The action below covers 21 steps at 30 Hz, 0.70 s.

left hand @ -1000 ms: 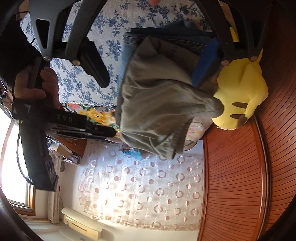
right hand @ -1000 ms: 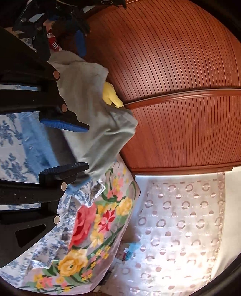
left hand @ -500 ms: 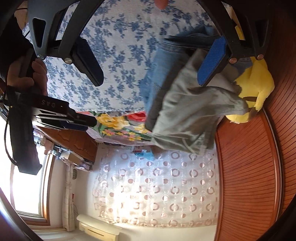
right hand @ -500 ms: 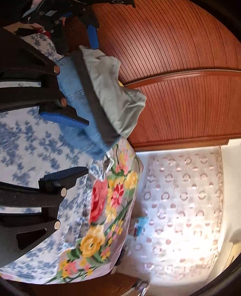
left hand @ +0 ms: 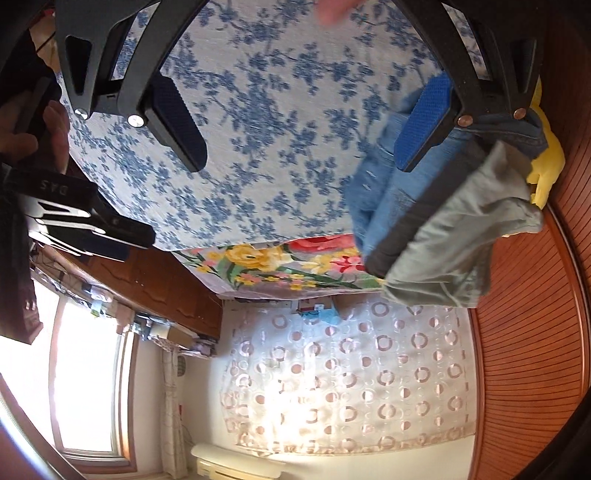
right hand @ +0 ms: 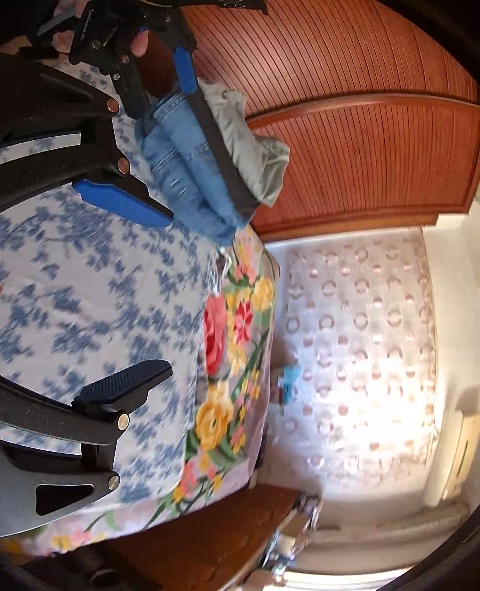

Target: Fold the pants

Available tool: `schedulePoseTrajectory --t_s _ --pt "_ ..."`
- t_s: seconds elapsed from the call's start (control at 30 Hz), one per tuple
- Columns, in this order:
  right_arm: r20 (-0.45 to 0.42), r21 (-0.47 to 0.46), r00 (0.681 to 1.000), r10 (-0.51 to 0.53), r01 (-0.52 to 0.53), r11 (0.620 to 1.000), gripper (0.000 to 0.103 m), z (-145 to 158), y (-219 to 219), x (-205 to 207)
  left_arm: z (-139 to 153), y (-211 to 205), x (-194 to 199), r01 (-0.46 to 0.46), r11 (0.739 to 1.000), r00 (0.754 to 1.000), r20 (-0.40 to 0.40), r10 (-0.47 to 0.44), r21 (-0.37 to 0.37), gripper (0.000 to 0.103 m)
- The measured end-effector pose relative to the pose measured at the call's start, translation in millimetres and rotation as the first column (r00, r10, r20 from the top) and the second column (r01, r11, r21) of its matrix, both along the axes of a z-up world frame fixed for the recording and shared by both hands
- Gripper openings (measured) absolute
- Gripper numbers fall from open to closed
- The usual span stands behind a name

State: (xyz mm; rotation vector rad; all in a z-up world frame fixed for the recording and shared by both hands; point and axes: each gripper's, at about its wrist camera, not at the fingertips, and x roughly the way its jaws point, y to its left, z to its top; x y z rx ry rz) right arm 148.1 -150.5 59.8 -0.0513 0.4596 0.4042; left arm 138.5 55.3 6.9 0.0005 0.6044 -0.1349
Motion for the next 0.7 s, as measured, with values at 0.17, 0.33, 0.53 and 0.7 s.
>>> schedulePoseTrajectory --t_s 0.17,0.33,0.53,0.7 --pt "0.003 0.028 0.997 -0.075 0.074 0.997 0.076 0 -7 -40 2 -24 -16 0.032 0.999 0.999 0.027 -0.032 0.006 0.101" --pt "0.013 0.042 0.991 -0.132 0.131 0.99 0.076 -1 -7 -72 7 -38 -31 0.046 0.999 0.998 0.039 -0.047 0.006 0.101" --pt "0.039 0.058 0.986 -0.162 0.16 0.985 0.076 0 -2 -100 13 -42 -50 0.032 0.999 0.998 0.061 -0.032 0.0 0.101" --pt "0.063 0.056 0.984 -0.164 0.161 0.985 0.076 0 4 -123 21 -41 -64 0.009 1.0 0.996 0.086 -0.009 -0.003 0.101"
